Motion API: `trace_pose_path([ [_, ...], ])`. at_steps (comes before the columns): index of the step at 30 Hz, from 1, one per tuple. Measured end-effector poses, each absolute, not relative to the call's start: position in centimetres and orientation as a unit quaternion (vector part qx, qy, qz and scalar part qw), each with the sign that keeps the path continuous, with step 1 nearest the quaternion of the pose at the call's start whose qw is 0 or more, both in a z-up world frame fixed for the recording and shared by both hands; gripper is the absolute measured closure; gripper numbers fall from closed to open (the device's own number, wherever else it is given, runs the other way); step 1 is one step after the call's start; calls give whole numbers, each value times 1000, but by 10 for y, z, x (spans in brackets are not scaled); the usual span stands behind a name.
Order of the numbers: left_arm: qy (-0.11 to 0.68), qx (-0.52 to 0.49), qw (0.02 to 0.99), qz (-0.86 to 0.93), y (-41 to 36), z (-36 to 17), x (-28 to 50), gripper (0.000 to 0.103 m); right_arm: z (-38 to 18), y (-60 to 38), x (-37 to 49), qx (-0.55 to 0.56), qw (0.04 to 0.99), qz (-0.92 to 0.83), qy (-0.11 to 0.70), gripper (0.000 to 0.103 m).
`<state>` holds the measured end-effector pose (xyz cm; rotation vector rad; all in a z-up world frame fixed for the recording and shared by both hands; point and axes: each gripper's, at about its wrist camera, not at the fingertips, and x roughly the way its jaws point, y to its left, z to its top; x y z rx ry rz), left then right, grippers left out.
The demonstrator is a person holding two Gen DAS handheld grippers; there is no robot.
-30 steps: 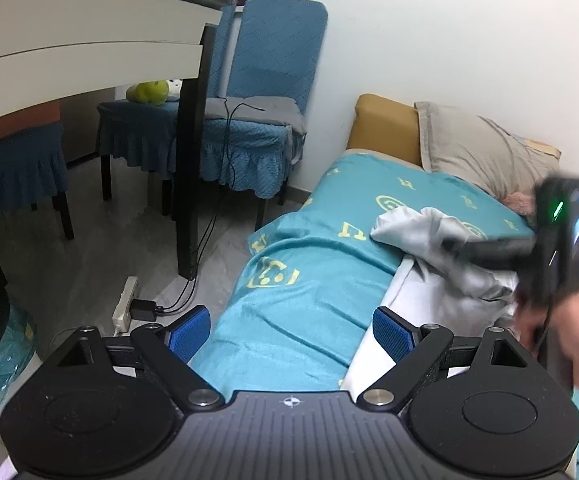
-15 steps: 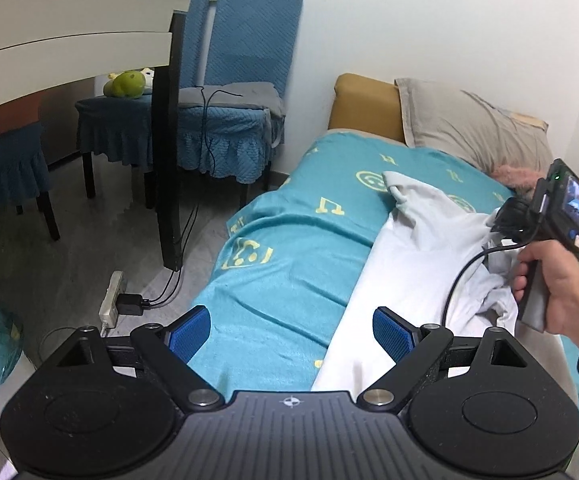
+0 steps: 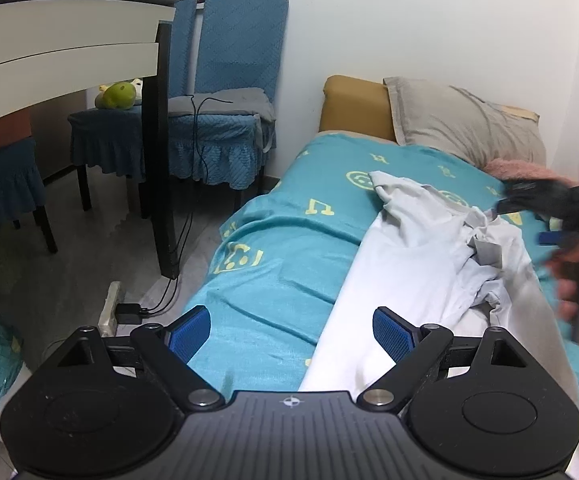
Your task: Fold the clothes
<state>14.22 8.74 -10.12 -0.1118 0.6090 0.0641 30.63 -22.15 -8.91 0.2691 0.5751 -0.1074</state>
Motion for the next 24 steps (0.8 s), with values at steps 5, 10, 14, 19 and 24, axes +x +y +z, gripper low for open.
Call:
trace_pose_path([
  [5,279,-20,960,28,77,-94,133,13,-33,-217,209,91,961,-19,261,21],
  [10,288,-7,958,4,74,-84,125,12,-3,-223,103,129,958,19,254,21],
  [14,330,-41,943,-6,89,-75,121,12,-8,-226,33,144,954,51,257,21],
  [19,356,-16,933,-44,107,-52,106,12,-25,-233,1,168,945,61,275,21],
  [24,389,27,917,-90,150,-40,101,12,-30,-236,-3,185,940,77,276,21],
])
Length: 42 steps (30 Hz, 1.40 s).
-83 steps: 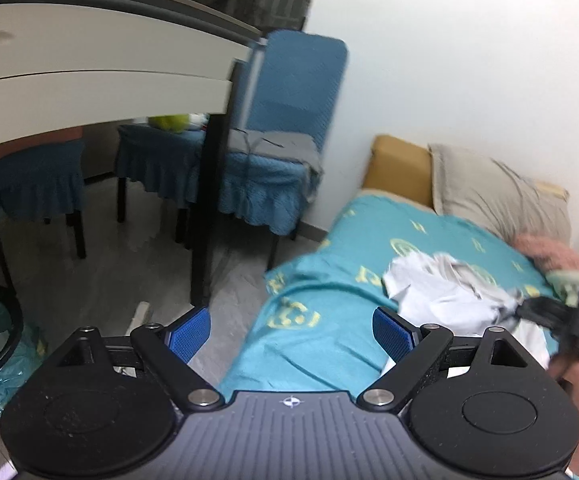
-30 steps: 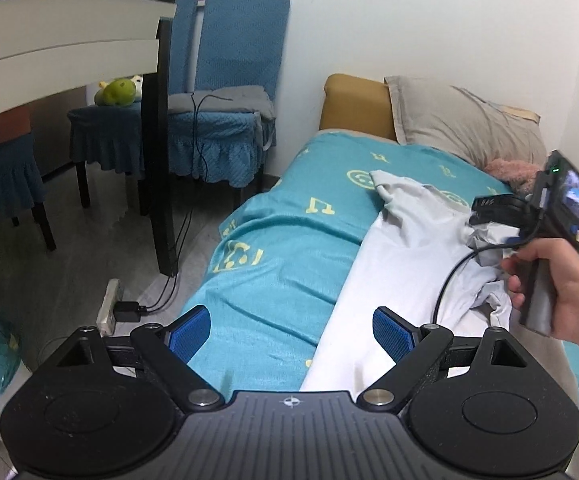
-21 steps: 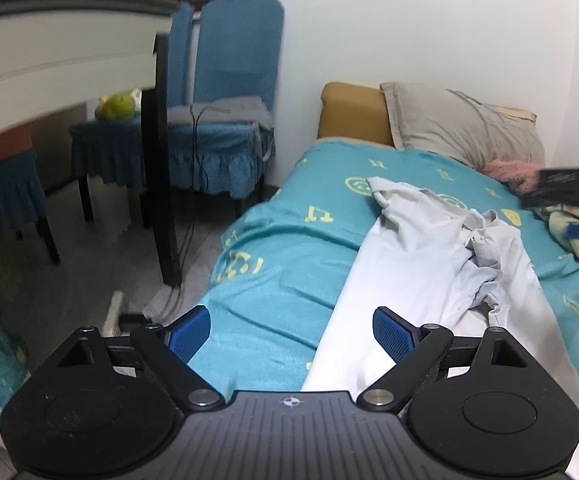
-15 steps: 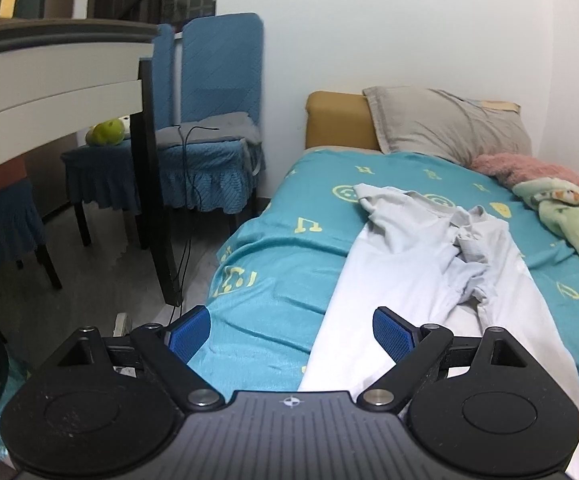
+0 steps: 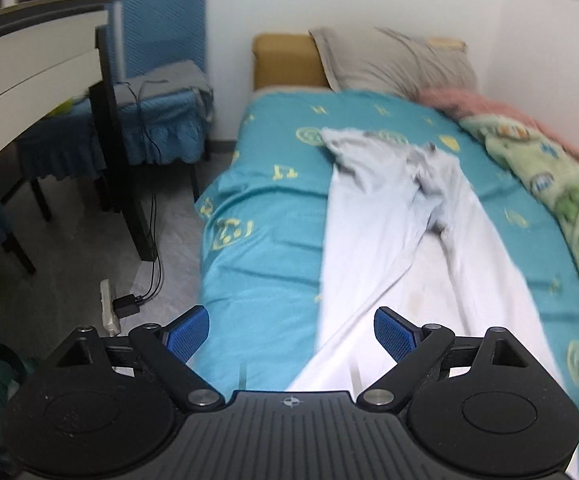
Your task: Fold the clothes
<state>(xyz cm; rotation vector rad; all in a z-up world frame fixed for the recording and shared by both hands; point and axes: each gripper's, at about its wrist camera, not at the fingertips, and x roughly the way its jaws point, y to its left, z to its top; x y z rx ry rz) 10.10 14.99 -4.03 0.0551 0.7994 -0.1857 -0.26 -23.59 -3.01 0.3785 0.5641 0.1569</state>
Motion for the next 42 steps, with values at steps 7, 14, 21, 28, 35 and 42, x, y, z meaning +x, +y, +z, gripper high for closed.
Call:
trace_pose_path([
  [7,438,-126,886,-90,273,-78,95,26,-44,-229,11,191,930,84,301,21],
  [14,488,-179,829,-208,294,-139,76,36,-49,-225,17,185,928,83,313,21],
  [21,498,-160,817,-242,280,-171,64,52,-56,-231,21,203,921,75,325,21],
  [28,466,-172,832,-247,288,-168,63,61,-59,-230,24,207,917,78,331,21],
  [35,426,-196,848,-248,284,-157,75,61,-62,-227,28,205,914,86,340,21],
  [42,467,-180,820,-279,263,-172,91,60,-64,-227,28,205,911,87,346,21],
])
